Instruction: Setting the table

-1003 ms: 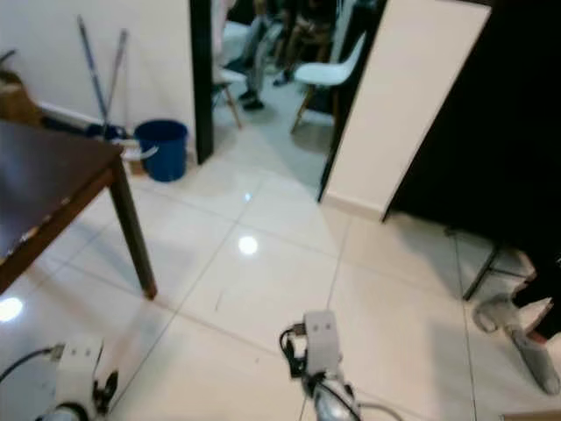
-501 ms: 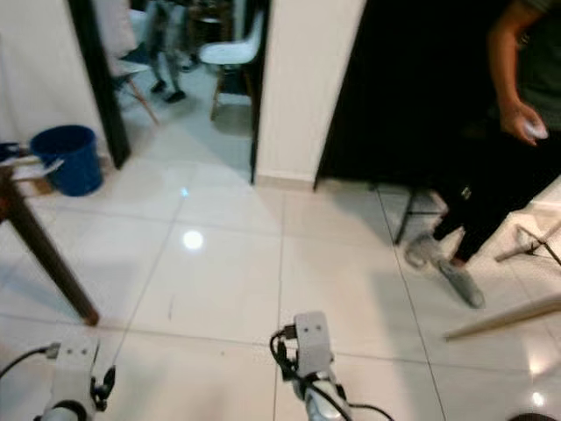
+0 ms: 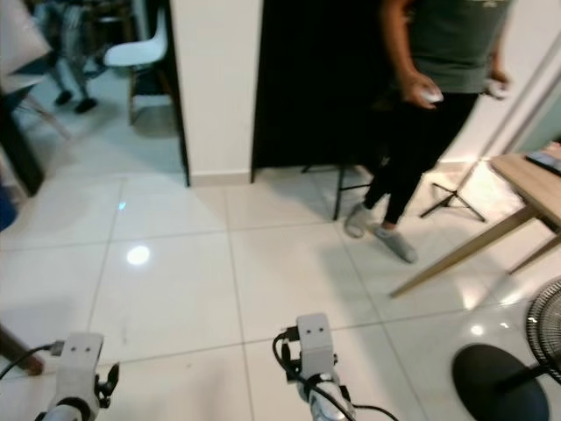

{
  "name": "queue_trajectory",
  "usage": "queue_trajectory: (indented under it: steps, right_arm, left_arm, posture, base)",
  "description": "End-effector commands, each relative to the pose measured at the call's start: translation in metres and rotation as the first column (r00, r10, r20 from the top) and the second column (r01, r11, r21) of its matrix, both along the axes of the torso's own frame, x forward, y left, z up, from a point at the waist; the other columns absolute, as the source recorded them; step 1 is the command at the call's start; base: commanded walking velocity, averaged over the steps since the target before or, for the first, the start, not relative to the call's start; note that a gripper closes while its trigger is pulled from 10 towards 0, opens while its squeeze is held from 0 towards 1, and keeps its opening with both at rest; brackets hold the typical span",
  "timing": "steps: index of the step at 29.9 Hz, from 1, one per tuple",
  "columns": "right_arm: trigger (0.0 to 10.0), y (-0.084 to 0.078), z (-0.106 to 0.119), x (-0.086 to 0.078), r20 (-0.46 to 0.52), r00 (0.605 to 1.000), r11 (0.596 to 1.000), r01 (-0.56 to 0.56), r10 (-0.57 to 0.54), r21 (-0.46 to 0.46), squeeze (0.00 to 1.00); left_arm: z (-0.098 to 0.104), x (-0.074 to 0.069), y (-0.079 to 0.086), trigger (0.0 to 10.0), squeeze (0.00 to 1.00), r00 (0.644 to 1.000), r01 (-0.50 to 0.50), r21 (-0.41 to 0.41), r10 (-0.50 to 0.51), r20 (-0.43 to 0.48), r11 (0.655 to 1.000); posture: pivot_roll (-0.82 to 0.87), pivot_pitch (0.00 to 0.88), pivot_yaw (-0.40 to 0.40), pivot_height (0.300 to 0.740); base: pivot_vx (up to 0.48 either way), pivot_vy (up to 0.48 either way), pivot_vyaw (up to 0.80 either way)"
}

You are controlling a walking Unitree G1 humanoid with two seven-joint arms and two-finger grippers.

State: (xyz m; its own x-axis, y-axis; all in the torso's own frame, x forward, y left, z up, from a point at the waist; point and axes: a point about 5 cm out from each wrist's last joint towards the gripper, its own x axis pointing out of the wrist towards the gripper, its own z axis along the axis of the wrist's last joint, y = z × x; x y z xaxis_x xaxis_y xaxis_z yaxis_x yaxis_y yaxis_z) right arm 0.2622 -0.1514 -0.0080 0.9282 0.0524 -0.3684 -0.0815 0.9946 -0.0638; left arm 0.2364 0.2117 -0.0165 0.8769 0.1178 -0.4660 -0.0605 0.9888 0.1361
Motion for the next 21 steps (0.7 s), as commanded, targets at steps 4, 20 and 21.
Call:
queue_trajectory:
  steps: [4,20,21]
  right_arm:
    - [10.0,0.0031,-0.0055,-0.0055,-0.017,1.0,1.0,-0.003,0.003,0.008,0.0]
    - [10.0,0.0024,-0.0057,-0.0046,-0.016,1.0,1.0,-0.001,0.001,0.007,0.0]
    - [10.0,0.0024,-0.0056,-0.0045,-0.016,1.0,1.0,-0.001,0.001,0.007,0.0]
  left_arm:
    - [-0.0098,-0.0113,0.004,10.0,0.0,0.999,-0.007,0.01,0.008,-0.047,1.0]
    - [-0.0101,-0.0102,0.003,10.0,0.0,0.999,-0.006,0.007,0.007,-0.044,1.0]
    - [-0.0102,-0.0101,0.003,10.0,0.0,0.999,-0.007,0.007,0.007,-0.044,1.0]
  posture:
    - [0.01,0.004,0.042,0.74]
    - [0.01,0.004,0.04,0.74]
    - [0.01,0.004,0.04,0.74]
  base:
    - [0.0,0.0,-0.74]
    - [0.0,0.0,-0.74]
    - [0.0,0.0,-0.74]
